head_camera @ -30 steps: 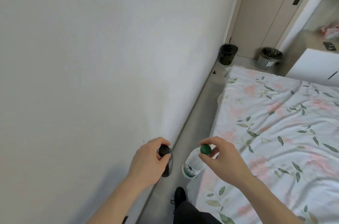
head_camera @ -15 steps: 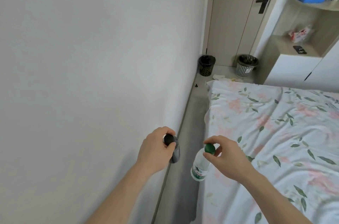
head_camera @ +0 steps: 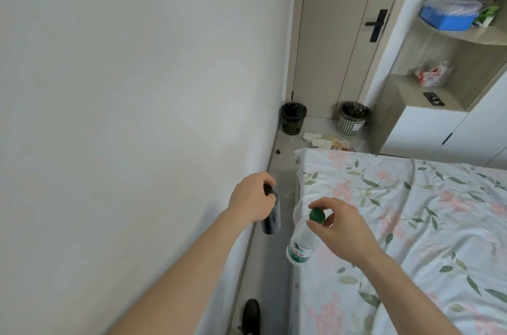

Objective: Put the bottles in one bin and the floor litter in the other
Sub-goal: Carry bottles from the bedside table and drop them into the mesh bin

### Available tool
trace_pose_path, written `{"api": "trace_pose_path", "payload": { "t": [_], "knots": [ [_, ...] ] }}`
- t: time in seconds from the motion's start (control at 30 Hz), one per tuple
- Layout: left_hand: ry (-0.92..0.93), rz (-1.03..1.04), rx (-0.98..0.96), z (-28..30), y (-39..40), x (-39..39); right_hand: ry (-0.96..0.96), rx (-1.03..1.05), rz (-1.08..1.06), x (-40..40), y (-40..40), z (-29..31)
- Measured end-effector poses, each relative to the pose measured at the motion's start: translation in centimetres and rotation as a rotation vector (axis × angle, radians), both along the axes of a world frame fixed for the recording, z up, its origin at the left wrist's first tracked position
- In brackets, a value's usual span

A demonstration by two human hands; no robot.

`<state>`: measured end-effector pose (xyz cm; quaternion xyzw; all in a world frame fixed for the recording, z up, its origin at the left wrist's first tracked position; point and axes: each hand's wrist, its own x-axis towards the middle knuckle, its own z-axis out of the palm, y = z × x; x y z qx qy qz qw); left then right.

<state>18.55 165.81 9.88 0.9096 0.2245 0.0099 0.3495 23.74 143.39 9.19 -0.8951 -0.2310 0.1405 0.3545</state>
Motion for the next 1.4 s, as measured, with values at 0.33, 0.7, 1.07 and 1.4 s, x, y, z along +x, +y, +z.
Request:
{"api": "trace_pose_path", "payload": {
  "t": [0.33, 0.7, 1.07, 1.4],
  "knots": [
    [0.046, -0.052, 0.018, -1.7, 4.1, 19.1, -0.014, -0.024, -0.096, 15.3, 4.6, 1.1],
    [0.108, -0.066, 0.059, -0.8, 9.1, 31.1, 0.05, -0.007, -0.076, 32.4, 8.2, -1.0],
    [0.125, -0.053, 0.073, -0.4, 13.8, 44.9, 0.042, -0.021, -0.021, 46.3, 14.0, -1.4],
    [0.236, -0.178, 0.044, -1.7, 19.5, 63.8, 0.045, -0.086, -0.123, 61.4, 19.9, -3.0]
  ]
}}
